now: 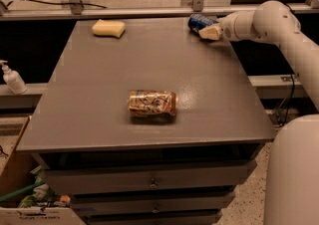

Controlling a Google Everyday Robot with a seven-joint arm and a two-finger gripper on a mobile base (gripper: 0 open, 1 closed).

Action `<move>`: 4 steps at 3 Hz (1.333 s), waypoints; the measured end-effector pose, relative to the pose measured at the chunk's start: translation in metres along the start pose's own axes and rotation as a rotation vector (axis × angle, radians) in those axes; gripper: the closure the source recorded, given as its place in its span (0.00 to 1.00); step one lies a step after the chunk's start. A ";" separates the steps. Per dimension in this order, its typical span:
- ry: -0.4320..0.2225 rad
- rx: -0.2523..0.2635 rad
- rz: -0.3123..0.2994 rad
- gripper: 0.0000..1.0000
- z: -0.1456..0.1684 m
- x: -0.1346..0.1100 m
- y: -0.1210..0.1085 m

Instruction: Move pepsi can near sponge

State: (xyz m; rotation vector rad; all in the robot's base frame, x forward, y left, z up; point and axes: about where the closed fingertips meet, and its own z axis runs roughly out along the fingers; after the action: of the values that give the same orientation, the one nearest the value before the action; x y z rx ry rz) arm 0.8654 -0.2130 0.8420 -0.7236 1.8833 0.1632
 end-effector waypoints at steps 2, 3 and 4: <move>-0.032 -0.112 0.023 0.88 0.001 -0.011 0.032; -0.069 -0.229 0.010 1.00 -0.009 -0.026 0.082; -0.068 -0.231 0.010 1.00 -0.008 -0.026 0.082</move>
Offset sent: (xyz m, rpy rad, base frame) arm -0.0360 0.0640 0.0119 0.1209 0.0502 0.2119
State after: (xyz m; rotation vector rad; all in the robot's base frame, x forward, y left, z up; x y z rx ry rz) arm 0.8204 -0.1395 0.8505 -0.8542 1.8212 0.4124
